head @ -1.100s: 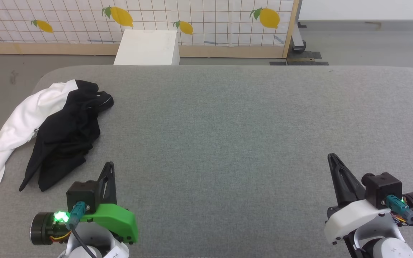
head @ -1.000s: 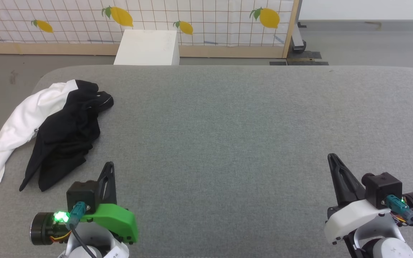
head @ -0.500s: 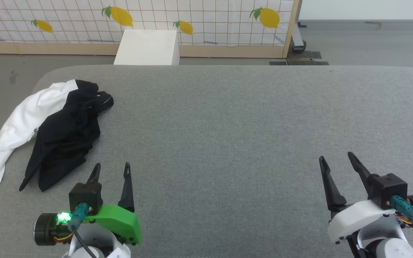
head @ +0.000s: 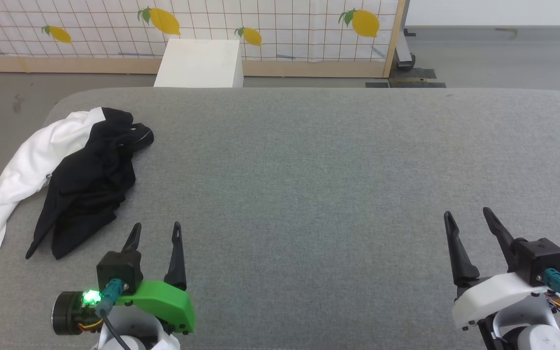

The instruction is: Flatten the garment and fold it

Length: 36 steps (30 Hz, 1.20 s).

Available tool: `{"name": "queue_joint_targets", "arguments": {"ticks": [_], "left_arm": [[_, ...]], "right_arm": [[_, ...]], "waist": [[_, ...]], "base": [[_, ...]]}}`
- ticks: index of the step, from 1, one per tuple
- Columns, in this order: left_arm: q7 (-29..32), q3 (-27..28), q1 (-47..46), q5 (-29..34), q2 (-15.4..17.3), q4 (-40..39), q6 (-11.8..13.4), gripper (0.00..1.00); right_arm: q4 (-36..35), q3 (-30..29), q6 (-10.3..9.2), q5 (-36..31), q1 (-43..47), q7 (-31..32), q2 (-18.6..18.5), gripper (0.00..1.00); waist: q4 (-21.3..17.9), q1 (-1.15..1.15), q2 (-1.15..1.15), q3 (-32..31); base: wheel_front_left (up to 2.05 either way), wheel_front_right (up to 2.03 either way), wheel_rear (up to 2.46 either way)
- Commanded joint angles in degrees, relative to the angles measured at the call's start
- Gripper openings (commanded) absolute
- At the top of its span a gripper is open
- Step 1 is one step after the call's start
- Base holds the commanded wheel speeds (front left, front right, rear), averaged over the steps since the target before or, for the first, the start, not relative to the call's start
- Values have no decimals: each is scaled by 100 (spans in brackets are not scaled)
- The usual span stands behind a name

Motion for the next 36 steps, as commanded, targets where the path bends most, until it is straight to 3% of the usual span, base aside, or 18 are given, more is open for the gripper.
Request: {"name": "queue_joint_targets", "arguments": {"ticks": [1, 24, 36], "left_arm": [[-57, -16, -2, -66, -4, 31, 61, 100], [-352, -195, -52, -319, -8, 270, 172, 100], [-492, -215, -59, -431, -3, 389, 246, 100]], "right_arm": [[33, -41, -2, 64, 87, -63, 1, 100], [258, -266, -4, 304, 153, -359, 2, 100], [392, -346, -4, 343, 200, -501, 3, 100]], "waist": [[-1, 0, 0, 1], [63, 0, 0, 59], [597, 0, 0, 69]], "base": [[0, 0, 0], [0, 0, 0], [0, 0, 0]]}}
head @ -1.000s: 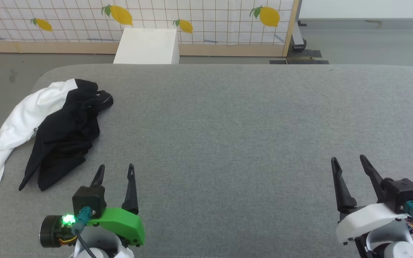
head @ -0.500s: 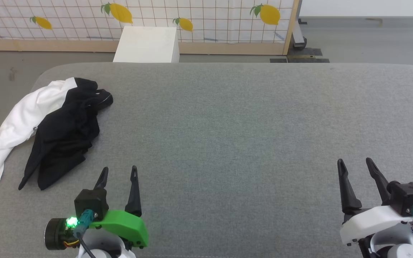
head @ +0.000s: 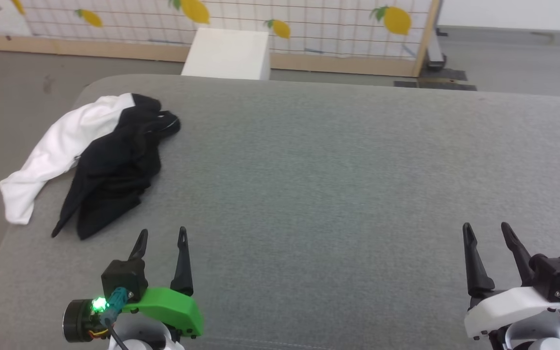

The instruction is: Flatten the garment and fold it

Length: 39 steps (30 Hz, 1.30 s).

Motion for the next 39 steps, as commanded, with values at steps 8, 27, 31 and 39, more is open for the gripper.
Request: {"name": "queue_joint_targets", "arguments": {"ticks": [8, 27, 31, 39], "left_arm": [[-154, 24, -6, -119, 22, 47, 105, 100], [-401, -60, 137, -297, 14, 193, 233, 100], [-448, -82, 164, -321, 22, 234, 253, 100], [-542, -149, 151, -392, 24, 335, 282, 100]], "right_arm": [[106, -17, -5, 86, 13, -151, 2, 100], [407, -12, -6, 266, 31, -346, 3, 100], [501, -14, -7, 347, 52, -395, 3, 100], [646, -45, -7, 525, 99, -482, 3, 100]], "waist": [[711, -1, 0, 36], [2177, -1, 0, -1], [2359, -1, 0, -53], [2632, -1, 0, -101]], "base": [[0, 0, 0], [0, 0, 0], [0, 0, 0], [0, 0, 0]]}}
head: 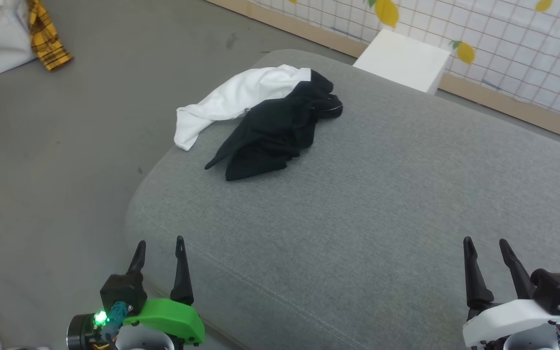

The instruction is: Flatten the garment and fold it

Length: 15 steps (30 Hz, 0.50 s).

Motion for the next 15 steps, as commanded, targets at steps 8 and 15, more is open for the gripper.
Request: {"name": "queue_joint_targets", "arguments": {"ticks": [8, 15], "left_arm": [[-139, -118, 51, -98, 14, 114, 80, 100], [-222, -238, 8, -77, 55, 256, 125, 100]], "right_arm": [[100, -34, -8, 132, 63, -123, 1, 100], [150, -102, -8, 193, 71, -162, 2, 100]], "waist": [[188, 0, 0, 0], [299, 0, 0, 28]], "base": [[0, 0, 0], [0, 0, 0]]}}
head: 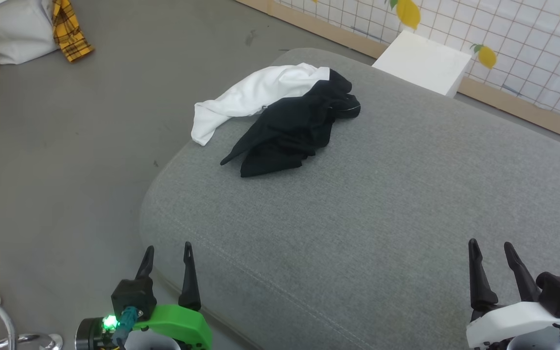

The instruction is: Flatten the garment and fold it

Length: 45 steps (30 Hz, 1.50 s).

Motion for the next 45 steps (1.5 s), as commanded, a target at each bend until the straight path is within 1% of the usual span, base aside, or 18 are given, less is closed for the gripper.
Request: {"name": "queue_joint_targets", "arguments": {"ticks": [1, 6, 12, 14, 19, 21, 23, 29, 33, 38, 42, 45], "left_arm": [[-56, -31, -3, -61, 31, 40, 38, 100], [-116, -54, -188, -189, 37, 81, -6, 100], [-34, -1, -1013, -391, 172, 157, -289, 100], [126, -6, -1407, -407, 300, 276, -417, 100], [550, 238, -2594, -679, 573, 780, -631, 100], [794, 325, -3076, -809, 659, 1035, -699, 100], [1122, 454, -3516, -983, 727, 1333, -702, 100], [2208, 775, -4562, -1445, 937, 2279, -609, 100], [2930, 933, -4996, -1695, 1031, 2728, -447, 100], [3692, 967, -5252, -1785, 1114, 3126, -132, 100], [4048, 897, -5221, -1732, 1138, 3292, 83, 100], [4176, 813, -5151, -1739, 1020, 3386, 109, 100]], "right_arm": [[33, -27, -8, 55, 65, -62, -1, 100], [13, -44, -9, 50, -2, -54, 0, 100], [-185, -74, -9, -83, -156, 87, 0, 100], [-285, -94, -9, -135, -218, 148, 0, 100], [-519, -145, -9, -264, -393, 309, 0, 100], [-617, -172, -9, -324, -449, 373, 0, 100], [-730, -190, -9, -382, -504, 447, 0, 100], [-1047, -291, -9, -483, -632, 593, 0, 100], [-1238, -403, -9, -492, -653, 641, 0, 100], [-1411, -525, -9, -492, -621, 664, 0, 100], [-1520, -580, -9, -474, -608, 659, 0, 100], [-1586, -618, -9, -470, -611, 650, 0, 100]], "waist": [[22, 0, 0, 22], [0, 0, 0, 118], [-303, 0, 0, 390], [-451, 0, 0, 514], [-937, 0, 0, 898], [-1156, 0, 0, 1066], [-1406, 0, 0, 1267], [-2147, 0, 0, 1897], [-2507, 0, 0, 2299], [-2732, 0, 0, 2664], [-2802, 0, 0, 2831], [-2783, 0, 0, 2929]], "base": [[0, 0, 0], [0, 0, 0], [0, 0, 0], [0, 0, 0], [0, 0, 0], [0, 0, 0], [0, 0, 0], [0, 0, 0], [0, 0, 0], [0, 0, 0], [0, 0, 0], [0, 0, 0]]}}
